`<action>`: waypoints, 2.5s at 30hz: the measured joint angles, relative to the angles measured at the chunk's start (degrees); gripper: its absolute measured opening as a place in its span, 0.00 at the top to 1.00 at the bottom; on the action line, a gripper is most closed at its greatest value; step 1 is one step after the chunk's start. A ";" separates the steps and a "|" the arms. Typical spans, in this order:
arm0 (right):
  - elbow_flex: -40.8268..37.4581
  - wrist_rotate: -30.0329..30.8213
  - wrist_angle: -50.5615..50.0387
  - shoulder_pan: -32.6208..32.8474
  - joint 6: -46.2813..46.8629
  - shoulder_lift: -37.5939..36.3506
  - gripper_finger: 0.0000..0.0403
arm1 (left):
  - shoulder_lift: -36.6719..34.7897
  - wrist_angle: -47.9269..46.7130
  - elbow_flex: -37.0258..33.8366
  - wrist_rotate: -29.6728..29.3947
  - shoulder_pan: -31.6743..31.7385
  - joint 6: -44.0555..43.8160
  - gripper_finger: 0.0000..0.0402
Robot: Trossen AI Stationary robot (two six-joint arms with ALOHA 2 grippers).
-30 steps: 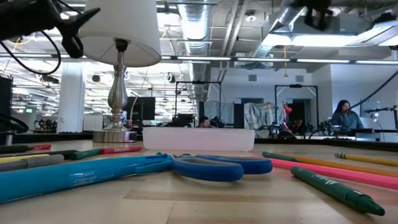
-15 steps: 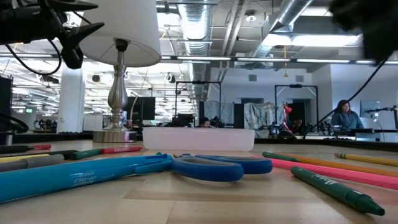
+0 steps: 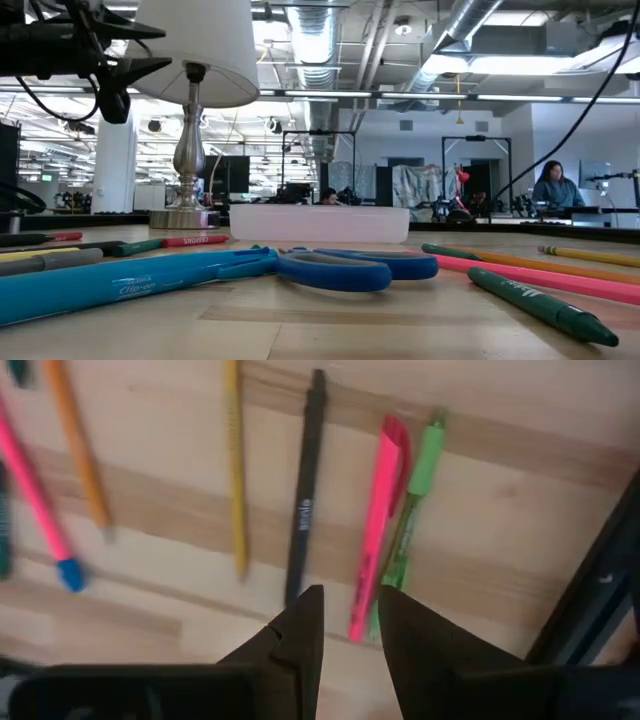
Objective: Pick & place school supplies into a supply box
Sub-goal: Put the green pen into the supply box
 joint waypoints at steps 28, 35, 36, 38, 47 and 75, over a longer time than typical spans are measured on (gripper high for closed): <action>-4.07 -4.99 4.22 1.41 -2.74 14.19 0.77 | 0.00 0.12 0.00 -2.25 0.00 -5.44 0.62; -7.07 -5.20 10.57 1.65 -2.56 13.93 0.78 | 0.00 -0.13 0.00 -2.34 0.00 -6.27 0.62; -7.13 -5.33 10.57 1.63 -2.57 13.93 0.78 | 0.00 -0.14 0.00 -2.34 0.00 -6.40 0.62; -7.13 -5.26 10.53 1.63 -2.82 13.93 0.78 | 0.00 -0.14 0.00 -2.34 0.00 -6.43 0.62; -7.23 -5.25 11.78 1.66 -6.59 13.97 0.85 | 0.00 -0.37 0.00 -2.35 0.00 -6.67 0.62; -7.23 -7.09 11.00 -5.17 -25.16 14.15 0.96 | 0.00 -0.63 0.00 -2.49 -0.02 -7.04 0.62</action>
